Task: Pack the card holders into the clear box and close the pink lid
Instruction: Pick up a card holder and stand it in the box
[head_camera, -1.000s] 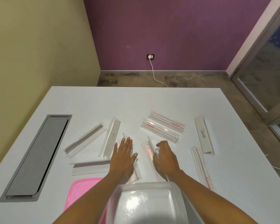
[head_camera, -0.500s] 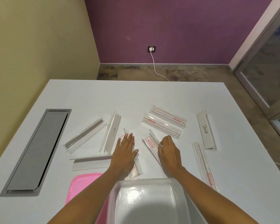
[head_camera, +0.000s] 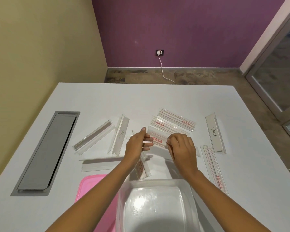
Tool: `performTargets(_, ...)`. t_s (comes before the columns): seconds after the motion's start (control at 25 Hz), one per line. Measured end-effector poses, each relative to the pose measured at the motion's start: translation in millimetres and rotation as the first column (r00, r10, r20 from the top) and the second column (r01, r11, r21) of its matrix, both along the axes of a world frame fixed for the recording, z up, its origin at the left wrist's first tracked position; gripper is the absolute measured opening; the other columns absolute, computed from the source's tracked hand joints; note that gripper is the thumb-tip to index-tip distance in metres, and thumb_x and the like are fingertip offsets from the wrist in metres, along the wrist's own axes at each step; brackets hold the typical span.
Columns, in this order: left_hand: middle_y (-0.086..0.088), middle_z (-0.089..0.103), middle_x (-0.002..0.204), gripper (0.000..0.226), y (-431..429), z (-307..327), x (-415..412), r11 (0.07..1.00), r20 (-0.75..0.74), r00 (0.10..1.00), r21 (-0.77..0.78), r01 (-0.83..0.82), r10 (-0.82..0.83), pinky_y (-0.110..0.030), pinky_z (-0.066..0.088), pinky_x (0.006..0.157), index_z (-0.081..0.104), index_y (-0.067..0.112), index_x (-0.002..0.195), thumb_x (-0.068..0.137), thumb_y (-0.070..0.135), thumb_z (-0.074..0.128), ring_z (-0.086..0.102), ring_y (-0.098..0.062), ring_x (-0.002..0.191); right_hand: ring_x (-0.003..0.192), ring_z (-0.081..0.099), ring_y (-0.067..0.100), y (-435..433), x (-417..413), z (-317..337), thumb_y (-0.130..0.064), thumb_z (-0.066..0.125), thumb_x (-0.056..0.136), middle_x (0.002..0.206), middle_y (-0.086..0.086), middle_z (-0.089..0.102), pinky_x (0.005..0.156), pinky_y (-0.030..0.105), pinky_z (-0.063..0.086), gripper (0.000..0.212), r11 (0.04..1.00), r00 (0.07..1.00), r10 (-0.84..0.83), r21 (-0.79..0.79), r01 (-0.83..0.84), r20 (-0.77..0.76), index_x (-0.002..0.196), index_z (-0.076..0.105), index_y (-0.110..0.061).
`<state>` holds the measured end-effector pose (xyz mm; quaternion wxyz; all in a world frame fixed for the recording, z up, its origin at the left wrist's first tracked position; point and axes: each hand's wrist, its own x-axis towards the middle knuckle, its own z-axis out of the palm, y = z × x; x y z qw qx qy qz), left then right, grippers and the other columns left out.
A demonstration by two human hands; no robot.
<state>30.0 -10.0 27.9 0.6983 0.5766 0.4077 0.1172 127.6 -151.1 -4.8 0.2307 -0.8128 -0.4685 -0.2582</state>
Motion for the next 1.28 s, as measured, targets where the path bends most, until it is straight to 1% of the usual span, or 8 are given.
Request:
performTargets(0.28, -0.013, 0.073, 0.084, 0.014, 1, 17, -26, 1.0, 0.015, 1.0, -0.015, -0.027, 0.027, -0.025, 0.06, 0.071, 0.071, 0.0, 0.092, 0.088, 0.009, 0.062, 0.07, -0.014, 0.07, 0.091, 0.056, 0.023, -22, -28, 6, -0.011, 0.077, 0.076, 0.096, 0.007, 0.068, 0.087, 0.039, 0.038, 0.018, 1.0, 1.0, 0.012, -0.008, -0.012, -0.001, 0.088, 0.064, -0.012)
performTargets(0.52, -0.005, 0.073, 0.07, 0.018, -11, 29, -59, 0.945, 0.042, 0.985, 0.277, -0.174, 0.169, -0.013, 0.054, 0.052, 0.068, 0.008, 0.075, 0.086, -0.002, 0.06, 0.071, -0.007, 0.058, 0.124, 0.042, 0.019, -39, -33, 29, -0.046, 0.071, 0.077, 0.133, 0.004, 0.048, 0.105, 0.037, 0.029, 0.063, 0.99, 0.941, 0.001, -0.134, -0.049, -0.337, 0.128, 0.045, -0.02)
performTargets(0.72, -0.004, 0.063, 0.07, 0.025, -9, 31, -86, 0.944, 0.117, 0.987, 0.296, -0.143, 0.113, -0.021, 0.059, 0.062, 0.061, 0.011, 0.075, 0.092, -0.003, 0.048, 0.072, -0.011, 0.061, 0.127, 0.037, 0.001, -54, -34, 56, -0.065, 0.05, 0.081, 0.139, -0.022, 0.033, 0.106, 0.037, 0.039, 0.067, 0.925, 0.701, 0.187, -0.118, -0.362, -0.688, 0.139, 0.024, -0.043)
performTargets(0.8, -0.005, 0.055, 0.071, 0.025, -4, 35, -85, 0.973, 0.145, 0.988, 0.214, -0.081, 0.051, -0.026, 0.061, 0.063, 0.057, 0.009, 0.078, 0.095, -0.002, 0.043, 0.07, -0.011, 0.057, 0.134, 0.033, 0.005, -56, -38, 66, -0.041, 0.052, 0.093, 0.147, -0.018, 0.027, 0.104, 0.043, 0.044, 0.056, 0.872, 0.78, 0.295, -0.179, -0.456, -0.551, 0.141, 0.023, -0.042)
performTargets(0.88, -0.007, 0.051, 0.072, 0.025, -1, 42, -79, 0.985, 0.14, 0.989, 0.174, 0.013, -0.038, -0.026, 0.061, 0.058, 0.056, 0.008, 0.079, 0.097, -0.001, 0.04, 0.065, -0.009, 0.051, 0.143, 0.023, 0.016, -52, -41, 71, -0.007, 0.061, 0.086, 0.156, -0.006, 0.021, 0.111, 0.044, 0.037, 0.077, 0.775, 0.858, 0.455, -0.37, -0.513, -0.238, 0.145, 0.022, -0.037)
performTargets(0.96, -0.005, 0.051, 0.071, 0.027, -2, 50, -71, 0.966, 0.082, 0.978, 0.192, 0.173, -0.191, -0.025, 0.057, 0.053, 0.055, 0.011, 0.077, 0.098, 0.002, 0.04, 0.059, -0.006, 0.047, 0.147, 0.012, 0.025, -45, -48, 74, 0.009, 0.052, 0.076, 0.159, 0.004, 0.016, 0.119, 0.044, 0.021, 0.09, 0.662, 0.791, 0.611, -0.527, -0.532, -0.031, 0.148, 0.018, -0.033)
performTargets(1.16, -0.001, 0.056, 0.07, 0.024, -21, 66, -49, 0.725, -0.138, 0.793, 0.336, 0.601, -0.593, -0.019, 0.037, 0.052, 0.058, 0.014, 0.077, 0.096, 0.005, 0.046, 0.046, -0.008, 0.057, 0.128, 0.043, 0.031, -30, -69, 70, 0.002, 0.052, 0.086, 0.137, 0.011, 0.05, 0.109, 0.043, 0.037, 0.053, 0.477, 0.585, 0.809, -0.647, -0.595, 0.058, 0.134, 0.042, -0.017)
performTargets(1.28, 0.001, 0.059, 0.074, 0.02, -38, 66, -45, 0.624, -0.21, 0.714, 0.365, 0.691, -0.667, -0.02, 0.039, 0.063, 0.061, 0.012, 0.08, 0.094, 0.005, 0.048, 0.05, -0.007, 0.067, 0.102, 0.06, 0.027, -31, -84, 68, 0.002, 0.06, 0.082, 0.117, 0.008, 0.064, 0.087, 0.037, 0.05, 0.039, 0.508, 0.635, 0.771, -0.634, -0.583, 0.034, 0.118, 0.055, -0.013)
